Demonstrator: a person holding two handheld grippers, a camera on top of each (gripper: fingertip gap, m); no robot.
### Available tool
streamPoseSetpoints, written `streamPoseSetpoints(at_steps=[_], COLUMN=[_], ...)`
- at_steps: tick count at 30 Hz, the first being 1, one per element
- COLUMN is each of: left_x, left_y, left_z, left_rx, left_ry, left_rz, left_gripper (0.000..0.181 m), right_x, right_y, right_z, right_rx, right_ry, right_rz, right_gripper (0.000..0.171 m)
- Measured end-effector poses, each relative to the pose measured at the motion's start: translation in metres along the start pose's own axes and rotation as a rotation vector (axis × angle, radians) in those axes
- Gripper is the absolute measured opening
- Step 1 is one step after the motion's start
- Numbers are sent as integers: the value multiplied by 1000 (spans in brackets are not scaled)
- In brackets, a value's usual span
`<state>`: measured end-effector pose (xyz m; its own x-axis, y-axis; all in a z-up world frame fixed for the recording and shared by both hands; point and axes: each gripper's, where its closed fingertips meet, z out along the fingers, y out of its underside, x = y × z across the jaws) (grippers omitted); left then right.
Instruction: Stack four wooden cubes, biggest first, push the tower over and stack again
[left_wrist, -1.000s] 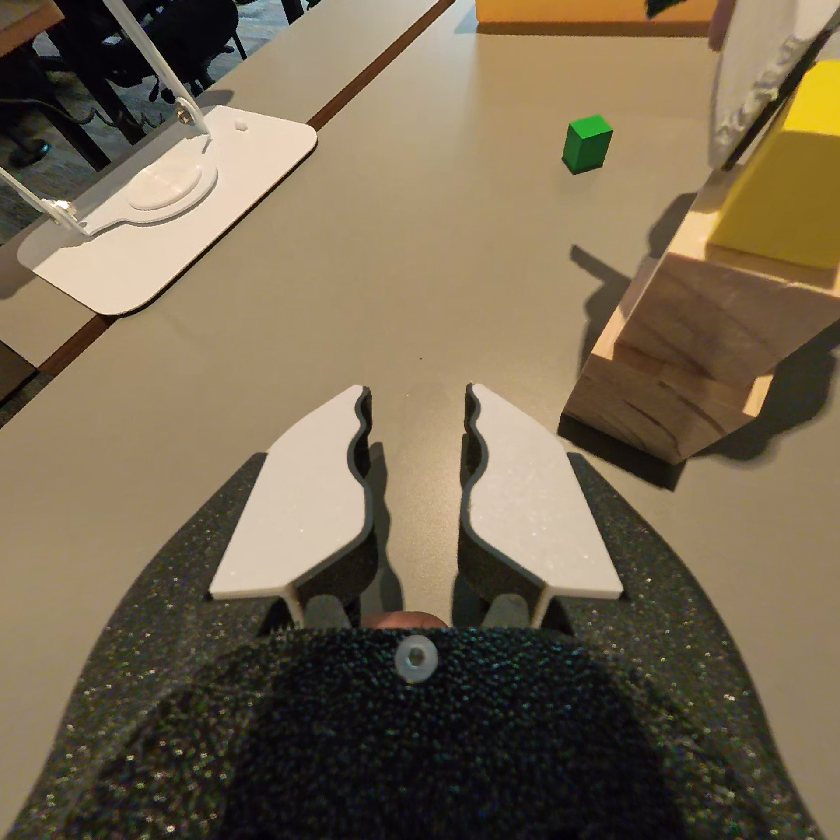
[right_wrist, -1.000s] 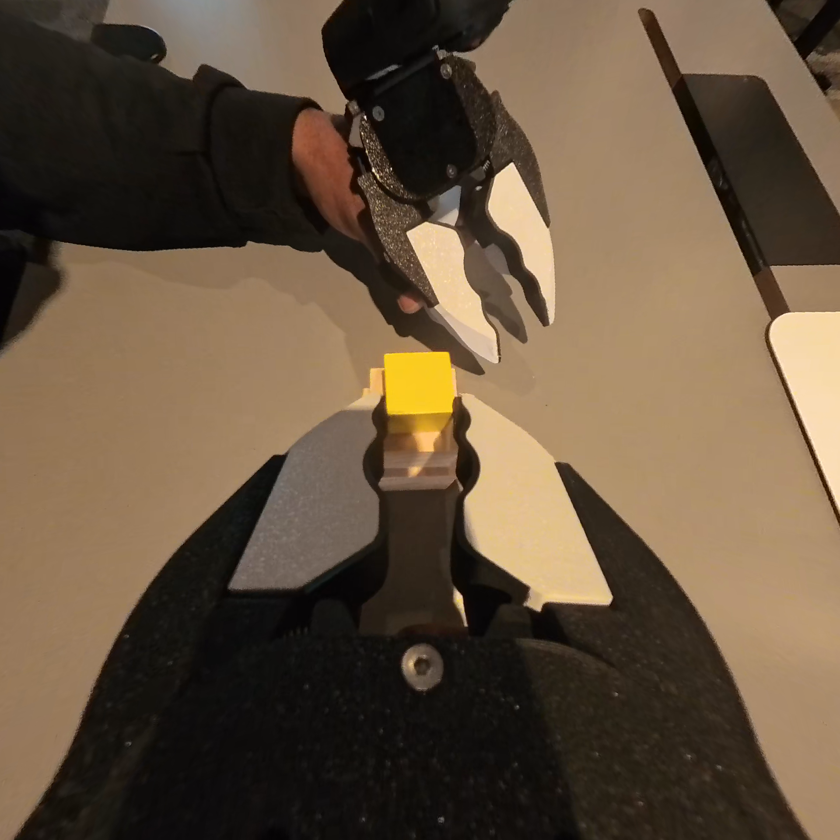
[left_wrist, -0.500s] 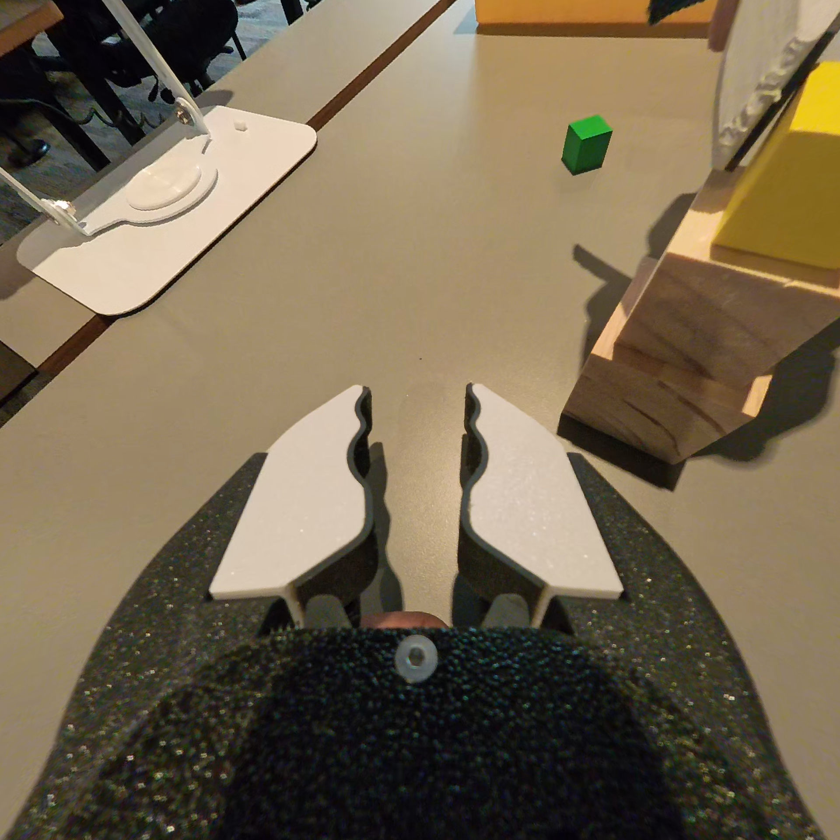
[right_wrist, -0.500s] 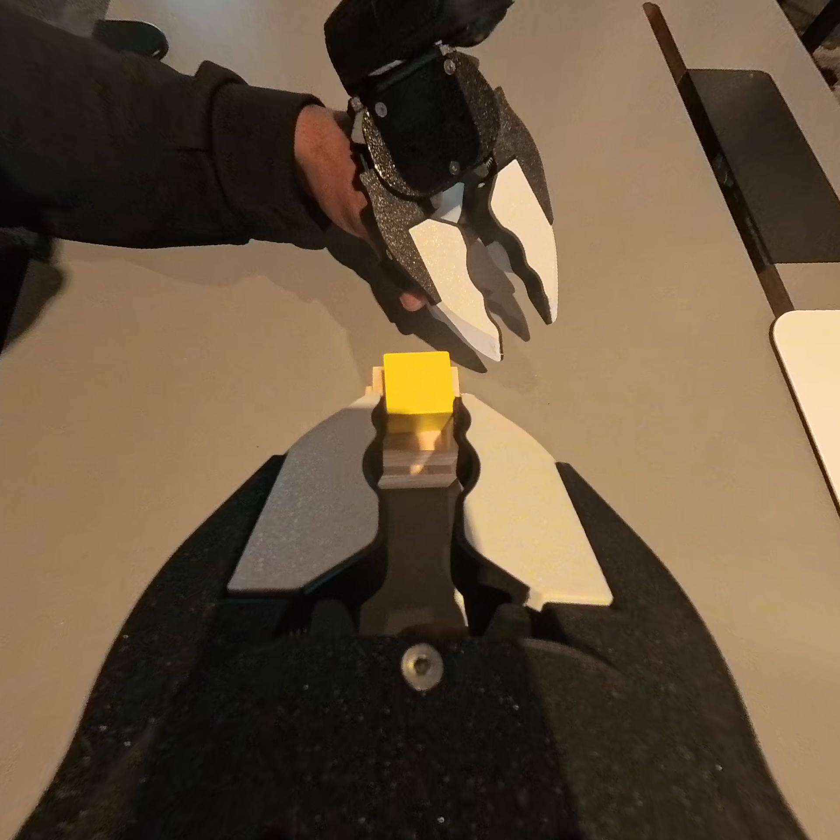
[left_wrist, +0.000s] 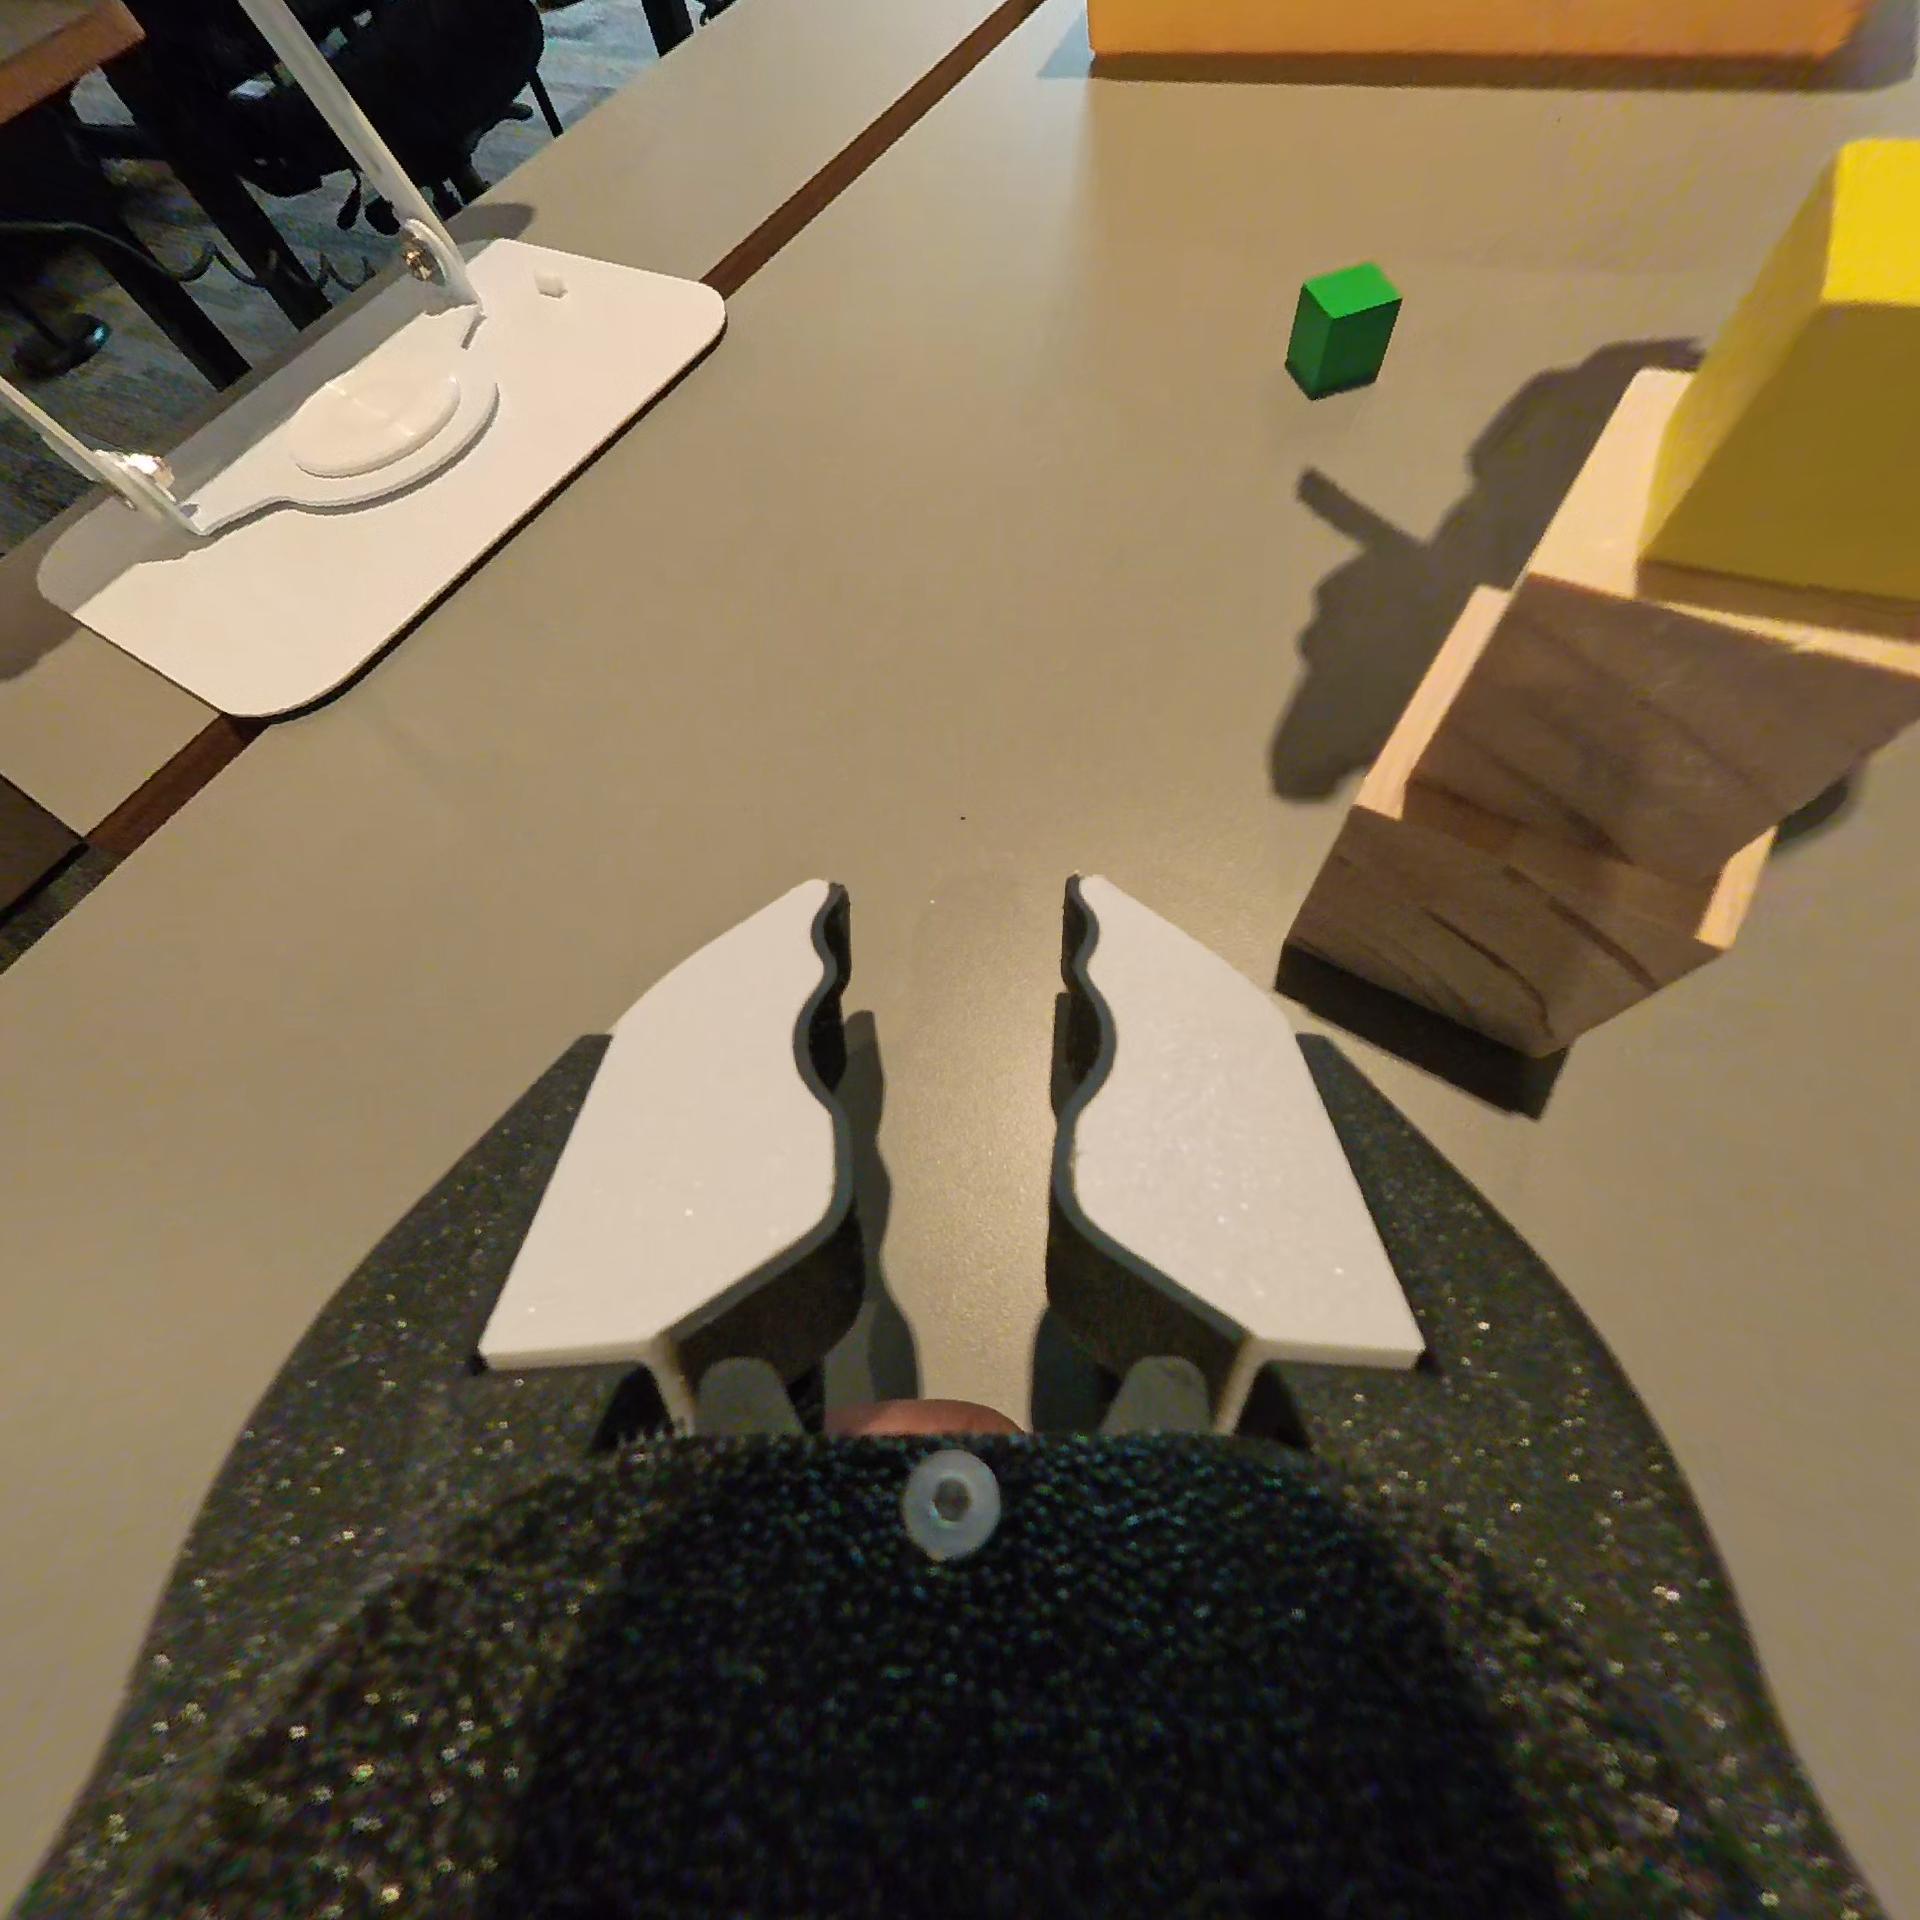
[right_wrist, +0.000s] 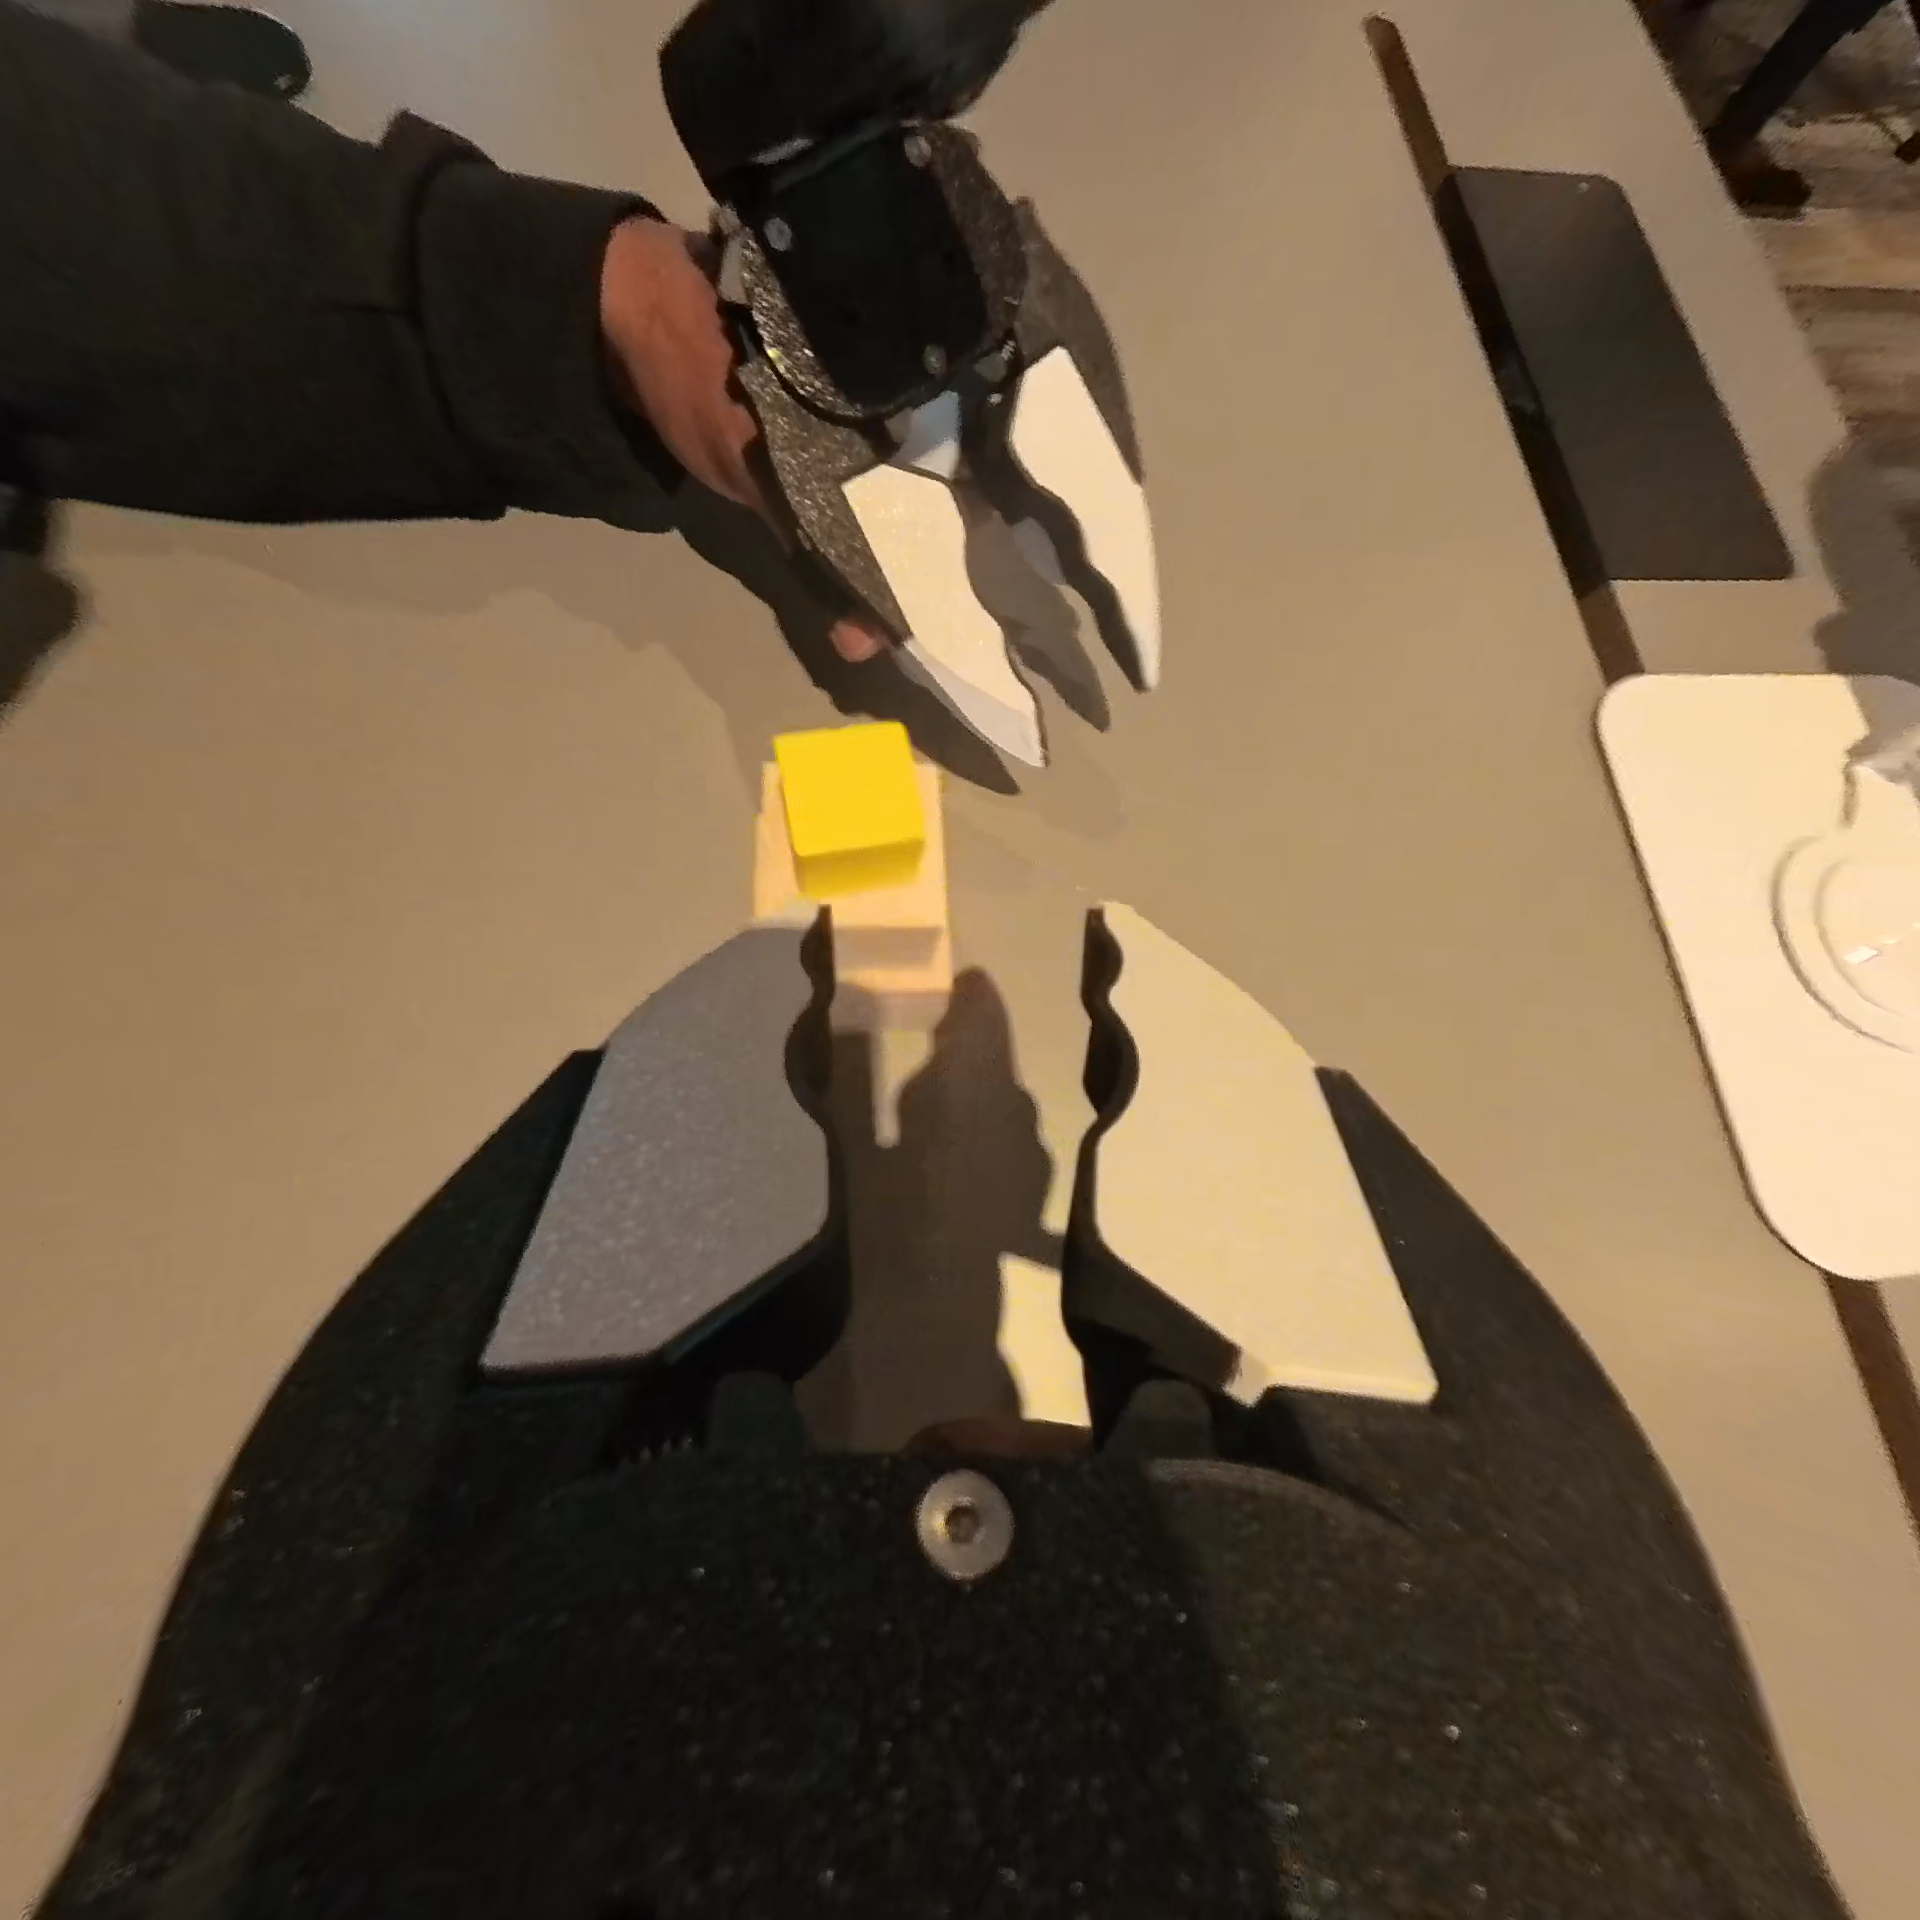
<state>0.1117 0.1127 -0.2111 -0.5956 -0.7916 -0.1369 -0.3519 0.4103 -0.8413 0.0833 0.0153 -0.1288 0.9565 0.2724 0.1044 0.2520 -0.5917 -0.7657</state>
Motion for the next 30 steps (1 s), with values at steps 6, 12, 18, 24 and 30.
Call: streamPoseSetpoints(at_steps=[6, 12, 18, 24, 30], left_x=[0, 0, -1, 0, 2], left_y=[0, 0, -1, 0, 2], left_z=[0, 0, -1, 0, 2], left_rx=[-3, -2, 6, -2, -23], left_ry=[1, 5, 12, 11, 0], left_rz=[-1, -7, -21, -9, 17], left_gripper=[39, 39, 39, 39, 39], right_x=[62, 79, 85, 79, 73], right_y=[47, 118, 144, 153, 161], right_z=[-41, -37, -30, -39, -38], right_rx=[-72, -247, -272, -173, -150], right_ry=[130, 100, 211, 359, 448], right_rz=[147, 306, 390, 417, 404], right_gripper=[42, 43, 42, 41, 42])
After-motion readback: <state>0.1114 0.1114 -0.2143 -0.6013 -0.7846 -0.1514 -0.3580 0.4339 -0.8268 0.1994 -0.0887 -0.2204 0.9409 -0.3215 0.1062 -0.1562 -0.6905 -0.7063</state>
